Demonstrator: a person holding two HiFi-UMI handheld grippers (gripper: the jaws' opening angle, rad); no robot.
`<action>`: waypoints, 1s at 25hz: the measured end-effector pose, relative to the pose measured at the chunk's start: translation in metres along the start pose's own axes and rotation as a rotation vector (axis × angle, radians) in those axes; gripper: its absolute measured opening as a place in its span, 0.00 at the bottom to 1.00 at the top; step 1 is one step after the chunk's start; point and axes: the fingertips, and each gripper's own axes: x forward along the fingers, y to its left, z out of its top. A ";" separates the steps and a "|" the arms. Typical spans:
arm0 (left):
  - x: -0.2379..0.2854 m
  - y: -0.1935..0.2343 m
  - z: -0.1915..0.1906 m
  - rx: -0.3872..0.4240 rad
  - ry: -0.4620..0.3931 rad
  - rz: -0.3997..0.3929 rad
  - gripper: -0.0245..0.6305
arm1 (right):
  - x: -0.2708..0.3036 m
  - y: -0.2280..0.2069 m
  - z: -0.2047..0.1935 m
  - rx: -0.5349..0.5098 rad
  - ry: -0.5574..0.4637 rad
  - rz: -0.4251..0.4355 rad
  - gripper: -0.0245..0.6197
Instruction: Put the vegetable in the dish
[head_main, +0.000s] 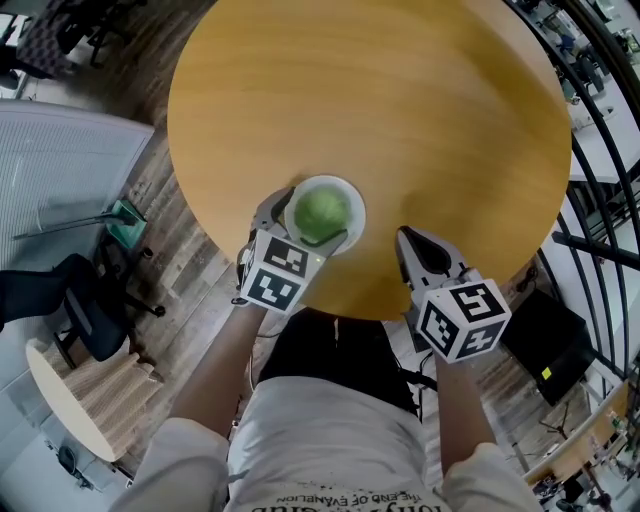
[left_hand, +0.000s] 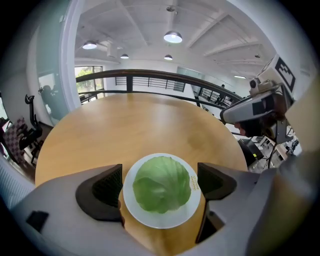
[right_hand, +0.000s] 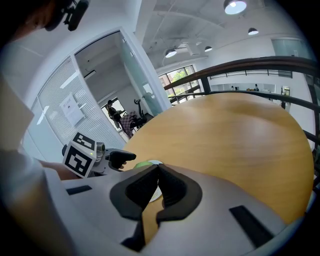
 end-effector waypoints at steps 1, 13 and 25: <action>-0.005 -0.001 0.002 0.000 -0.008 -0.001 0.78 | -0.002 0.002 0.001 -0.007 -0.002 0.002 0.08; -0.107 -0.026 0.003 -0.040 -0.094 0.025 0.29 | -0.044 0.048 0.005 -0.109 -0.012 0.010 0.08; -0.186 -0.066 -0.001 -0.146 -0.180 0.037 0.08 | -0.095 0.094 0.021 -0.163 -0.075 0.021 0.08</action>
